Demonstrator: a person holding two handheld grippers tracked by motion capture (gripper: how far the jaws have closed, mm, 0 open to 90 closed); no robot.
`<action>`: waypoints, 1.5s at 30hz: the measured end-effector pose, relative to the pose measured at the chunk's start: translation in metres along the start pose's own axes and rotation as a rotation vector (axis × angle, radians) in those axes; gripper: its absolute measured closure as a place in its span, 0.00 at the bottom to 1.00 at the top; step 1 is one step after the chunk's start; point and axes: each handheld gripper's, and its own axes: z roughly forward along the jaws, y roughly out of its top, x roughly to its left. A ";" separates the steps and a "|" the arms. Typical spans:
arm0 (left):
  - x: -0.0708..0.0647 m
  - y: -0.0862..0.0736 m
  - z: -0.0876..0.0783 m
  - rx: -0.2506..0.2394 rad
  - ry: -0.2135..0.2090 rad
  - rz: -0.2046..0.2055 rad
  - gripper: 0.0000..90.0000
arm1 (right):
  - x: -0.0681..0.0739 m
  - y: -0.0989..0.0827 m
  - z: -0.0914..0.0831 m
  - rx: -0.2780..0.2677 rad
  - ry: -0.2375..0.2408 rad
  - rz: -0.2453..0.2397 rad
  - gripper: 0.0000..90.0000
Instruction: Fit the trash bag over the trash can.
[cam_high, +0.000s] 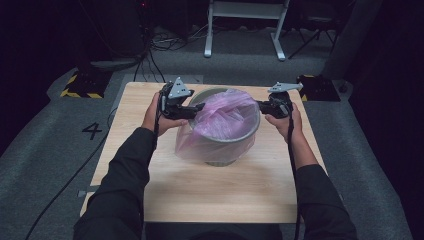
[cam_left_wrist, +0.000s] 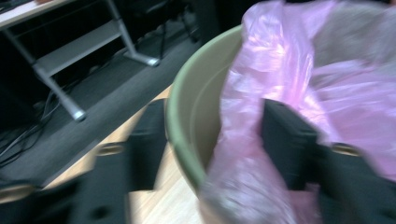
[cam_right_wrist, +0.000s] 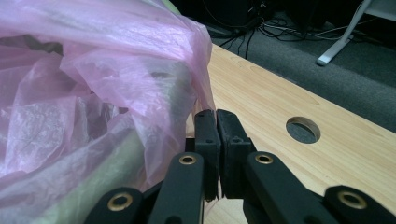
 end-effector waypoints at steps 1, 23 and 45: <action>0.002 -0.001 0.001 -0.006 -0.001 0.005 0.63 | 0.000 0.000 0.000 -0.002 -0.003 -0.003 0.98; 0.047 -0.035 0.033 -0.016 0.001 -0.223 1.00 | 0.002 0.003 0.014 0.008 0.014 0.001 1.00; 0.030 -0.074 0.075 0.123 -0.140 -0.322 1.00 | -0.010 -0.039 0.041 0.096 0.101 0.118 1.00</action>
